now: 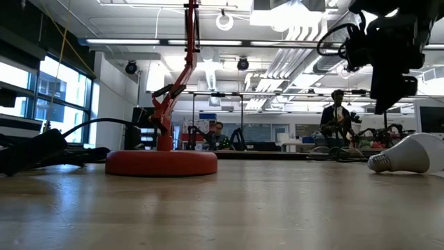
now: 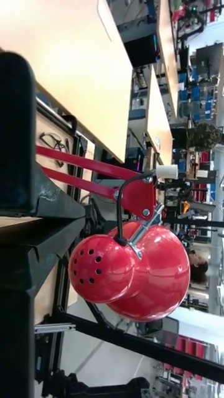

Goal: Screw lightbulb
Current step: Insert the lightbulb on the lamp

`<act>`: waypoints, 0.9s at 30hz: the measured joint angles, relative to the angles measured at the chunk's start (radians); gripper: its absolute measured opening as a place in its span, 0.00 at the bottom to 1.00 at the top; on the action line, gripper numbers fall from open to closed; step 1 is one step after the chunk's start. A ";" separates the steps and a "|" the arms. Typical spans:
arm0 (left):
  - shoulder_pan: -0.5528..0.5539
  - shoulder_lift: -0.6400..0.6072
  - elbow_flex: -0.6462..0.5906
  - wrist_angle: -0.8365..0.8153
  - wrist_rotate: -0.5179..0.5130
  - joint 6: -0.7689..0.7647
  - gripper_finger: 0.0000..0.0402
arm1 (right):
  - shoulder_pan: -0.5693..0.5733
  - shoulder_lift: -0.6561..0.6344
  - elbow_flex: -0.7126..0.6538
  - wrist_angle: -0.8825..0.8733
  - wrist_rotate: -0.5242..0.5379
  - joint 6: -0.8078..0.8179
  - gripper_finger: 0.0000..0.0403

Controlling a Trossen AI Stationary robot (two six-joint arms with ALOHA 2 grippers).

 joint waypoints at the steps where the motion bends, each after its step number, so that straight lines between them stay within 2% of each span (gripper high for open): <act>1: 0.000 0.000 0.000 0.000 -0.005 -0.002 0.00 | 0.000 0.000 0.000 0.002 0.020 -0.023 0.57; 5: 0.000 0.000 0.000 0.000 -0.031 -0.004 0.00 | 0.000 0.001 -0.002 0.121 0.147 -0.093 0.57; 6: 0.000 0.000 0.000 0.000 -0.034 -0.007 0.00 | 0.000 0.001 -0.002 0.139 0.152 -0.099 0.57; 8: 0.000 0.000 0.000 0.000 -0.043 -0.009 0.00 | -0.001 0.001 -0.002 0.166 0.128 -0.172 0.57; 10: 0.000 0.000 0.000 0.000 -0.049 -0.009 0.00 | 0.000 0.001 -0.002 0.176 0.050 -0.302 0.57; 12: 0.000 0.000 0.000 0.000 -0.057 -0.009 0.00 | 0.007 0.003 0.014 0.117 0.015 -0.367 0.59; 15: 0.000 0.000 0.000 0.000 -0.070 -0.009 0.00 | 0.018 0.028 0.067 -0.011 0.023 -0.426 0.67; 21: 0.000 0.000 0.000 -0.001 -0.078 -0.009 0.00 | 0.061 0.142 0.150 -0.213 0.037 -0.488 0.95; 24: 0.000 0.000 0.000 -0.001 -0.078 -0.009 0.00 | 0.101 0.214 0.146 -0.242 0.052 -0.492 0.97; 27: 0.000 0.000 0.000 -0.001 -0.078 -0.009 0.00 | 0.123 0.274 0.144 -0.249 0.089 -0.422 0.96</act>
